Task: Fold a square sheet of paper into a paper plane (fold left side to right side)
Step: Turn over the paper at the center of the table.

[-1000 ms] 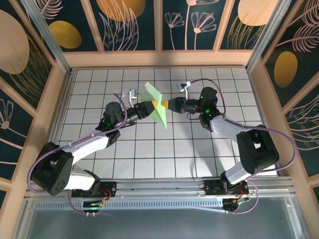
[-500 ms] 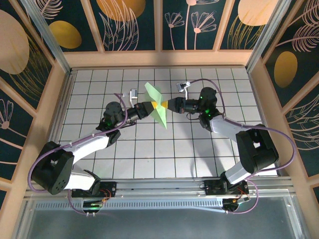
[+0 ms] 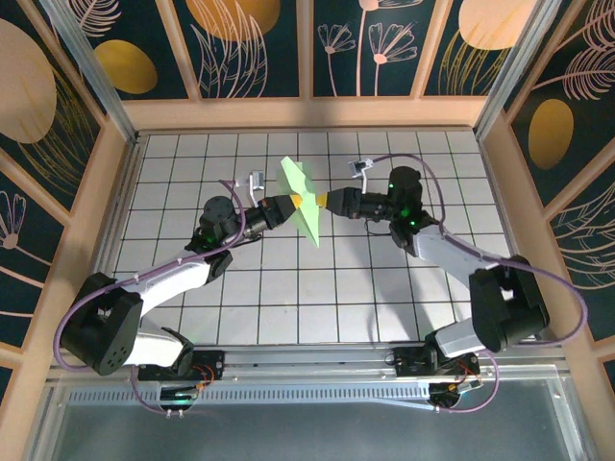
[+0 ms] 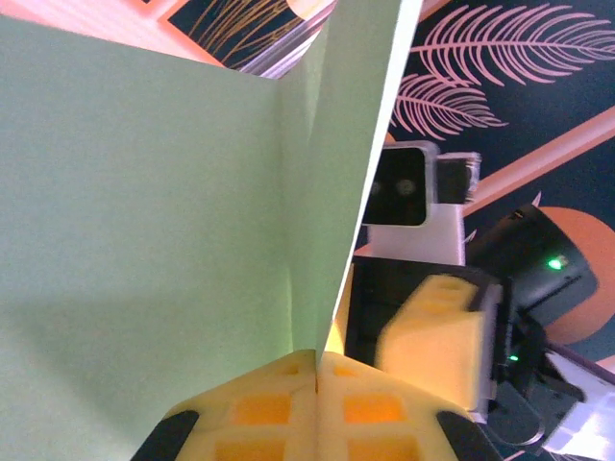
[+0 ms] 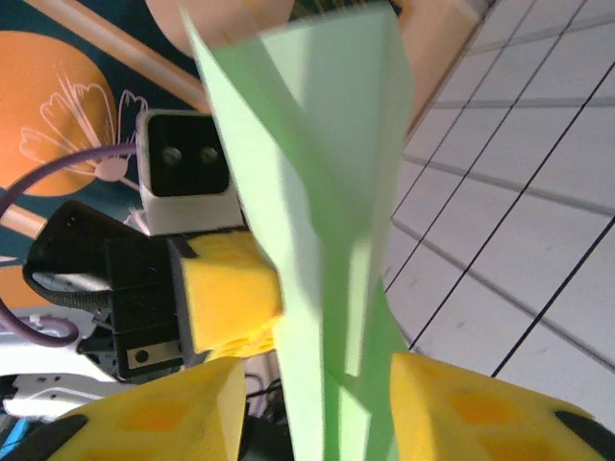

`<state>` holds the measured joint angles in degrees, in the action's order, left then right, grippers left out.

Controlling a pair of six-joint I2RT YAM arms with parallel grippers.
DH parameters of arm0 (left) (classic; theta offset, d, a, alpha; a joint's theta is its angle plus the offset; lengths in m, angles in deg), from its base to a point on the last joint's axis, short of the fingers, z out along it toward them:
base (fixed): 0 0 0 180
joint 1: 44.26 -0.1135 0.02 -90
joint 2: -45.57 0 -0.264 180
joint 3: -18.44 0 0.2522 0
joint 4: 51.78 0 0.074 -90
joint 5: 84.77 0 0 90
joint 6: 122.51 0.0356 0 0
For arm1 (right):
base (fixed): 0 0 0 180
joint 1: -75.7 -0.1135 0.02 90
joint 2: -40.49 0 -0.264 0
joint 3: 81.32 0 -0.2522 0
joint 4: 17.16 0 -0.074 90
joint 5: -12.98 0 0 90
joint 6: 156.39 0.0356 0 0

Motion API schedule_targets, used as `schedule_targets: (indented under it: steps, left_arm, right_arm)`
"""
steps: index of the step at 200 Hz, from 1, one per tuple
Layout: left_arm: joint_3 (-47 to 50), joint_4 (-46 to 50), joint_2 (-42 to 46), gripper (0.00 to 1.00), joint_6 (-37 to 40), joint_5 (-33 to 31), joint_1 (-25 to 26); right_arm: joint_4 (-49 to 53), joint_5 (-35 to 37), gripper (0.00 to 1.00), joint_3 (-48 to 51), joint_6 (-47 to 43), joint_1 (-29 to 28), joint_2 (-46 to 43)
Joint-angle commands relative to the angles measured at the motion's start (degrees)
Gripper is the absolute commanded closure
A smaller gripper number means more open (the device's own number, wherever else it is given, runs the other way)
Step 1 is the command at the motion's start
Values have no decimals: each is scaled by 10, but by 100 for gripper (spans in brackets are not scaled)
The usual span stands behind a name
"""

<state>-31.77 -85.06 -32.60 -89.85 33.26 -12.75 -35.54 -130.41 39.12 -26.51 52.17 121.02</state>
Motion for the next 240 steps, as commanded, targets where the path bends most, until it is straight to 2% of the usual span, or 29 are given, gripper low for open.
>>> schedule_targets:
  steps: [1,17,43,66,120,168,240]
  left_arm:
    - [0,-47,3,96,-7,-4,-1]
    - [0,-54,0,96,-11,-4,-1]
    - [-4,-64,-5,98,-15,0,0]
    - [-7,-64,-8,98,-17,3,0]
    - [-17,-44,-12,100,-9,5,1]
    - [-19,-44,-15,100,-11,6,5]
    - [-17,-41,-23,99,-11,5,7]
  right_arm:
    - [84,70,40,9,-67,11,-59]
    - [116,88,28,24,-80,14,-83]
    - [113,79,16,54,-65,13,-99]
    - [82,60,11,80,-45,5,-102]
    - [-17,41,12,89,-9,-33,-74]
    - [-108,23,20,67,37,-51,-17]
    - [-81,30,38,25,18,-54,11]
